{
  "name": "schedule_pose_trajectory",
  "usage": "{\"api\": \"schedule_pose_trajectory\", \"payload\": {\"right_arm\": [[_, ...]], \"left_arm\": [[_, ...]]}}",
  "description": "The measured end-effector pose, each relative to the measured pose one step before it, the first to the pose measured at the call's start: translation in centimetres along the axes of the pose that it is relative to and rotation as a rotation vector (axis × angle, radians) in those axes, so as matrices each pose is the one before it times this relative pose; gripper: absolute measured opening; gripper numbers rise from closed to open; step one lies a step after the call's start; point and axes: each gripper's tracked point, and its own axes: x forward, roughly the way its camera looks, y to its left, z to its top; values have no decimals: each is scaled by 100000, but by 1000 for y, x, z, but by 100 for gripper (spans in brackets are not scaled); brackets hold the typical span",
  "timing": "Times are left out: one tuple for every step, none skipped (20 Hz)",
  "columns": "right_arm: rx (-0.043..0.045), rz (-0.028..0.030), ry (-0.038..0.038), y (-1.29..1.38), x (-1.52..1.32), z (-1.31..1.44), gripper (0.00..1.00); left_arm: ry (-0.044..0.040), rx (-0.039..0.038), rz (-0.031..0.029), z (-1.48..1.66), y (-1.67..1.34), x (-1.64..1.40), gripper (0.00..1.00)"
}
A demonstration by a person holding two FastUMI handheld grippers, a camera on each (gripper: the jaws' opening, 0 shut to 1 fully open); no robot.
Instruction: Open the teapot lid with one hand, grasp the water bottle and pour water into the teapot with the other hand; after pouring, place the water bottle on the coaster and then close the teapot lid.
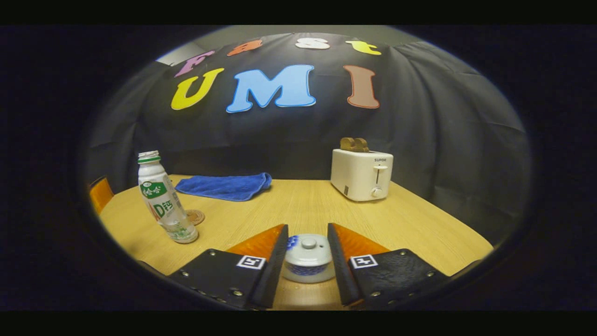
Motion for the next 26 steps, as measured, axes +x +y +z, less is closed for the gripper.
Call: {"api": "schedule_pose_trajectory", "payload": {"right_arm": [[-1220, 61, 534, 215, 179, -71, 29], [-1039, 197, -849, 42, 51, 65, 27], [-502, 413, -204, -37, 143, 11, 27], [301, 489, -720, -32, -32, 23, 27], [-770, -2773, -1254, -671, 883, 37, 10], [2339, -14, 30, -84, -1816, 417, 1], [426, 620, 439, 101, 1207, -304, 9], [-448, 530, -416, 19, 106, -209, 17], [-632, 759, -511, 111, 10, 146, 9], [272, 1013, -830, 165, -55, 141, 0], [457, 600, -365, 88, -9, 11, 0], [418, 459, -1011, -11, -90, 171, 0], [926, 336, -1753, -12, -247, 520, 1], [255, -72, -2137, 45, -284, 581, 1], [-253, 41, -2327, 82, -288, 732, 1], [-951, 502, -2204, 277, -317, 637, 0], [-1664, 491, -1357, 338, -280, 590, 1], [-1903, 665, -1209, 291, -342, 366, 0], [-1806, 932, -1347, 374, -381, 599, 0], [-1962, 861, -753, 408, -341, 350, 0], [-829, 1441, -778, 430, -301, 352, 0], [196, 1316, -653, 429, -321, 329, 1], [403, 825, -861, 316, -281, 378, 1], [434, 337, -1288, 76, -228, 458, 1], [-75, 50, -1292, 21, -164, 549, 1], [-287, 71, -1243, 49, -95, 359, 1]], "left_arm": [[122, -96, 131, 61, 123, 47, 98], [320, -60, 217, -163, 156, 49, 98], [267, -94, 267, -107, 160, -7, 98], [139, -29, 96, -130, 54, -13, 97], [620, 228, 150, -162, 86, 102, 97], [726, 99, 203, -246, 95, 110, 97], [424, -250, -197, -131, -34, 122, 97], [196, -208, -198, -68, -99, 187, 97], [101, -77, -11, -3, -6, 87, 98], [82, 92, -15, -95, 4, 34, 97], [182, 117, 182, -42, 16, 57, 97], [192, -10, 180, -194, 24, 162, 98], [281, -84, -118, -116, -62, 191, 97], [365, 4, -218, -130, -113, 222, 98], [133, 124, -26, -116, -51, 416, 98], [-239, 127, 626, -146, 49, 405, 97], [24, 40, 992, -280, 199, 520, 97], [619, 496, -455, -327, -32, 722, 97], [1517, 1297, -408, -582, -4, 627, 98], [1242, 1155, -555, -386, 120, 548, 97], [1311, 195, -2142, -475, -172, 545, 98], [1644, -405, -1755, -514, -31, 586, 97], [811, -474, -1046, -399, 191, 509, 98], [916, -389, -1289, -303, 72, 527, 98], [1007, -380, -596, -343, 243, 401, 98], [1152, -472, -642, -385, 230, 651, 98]]}}
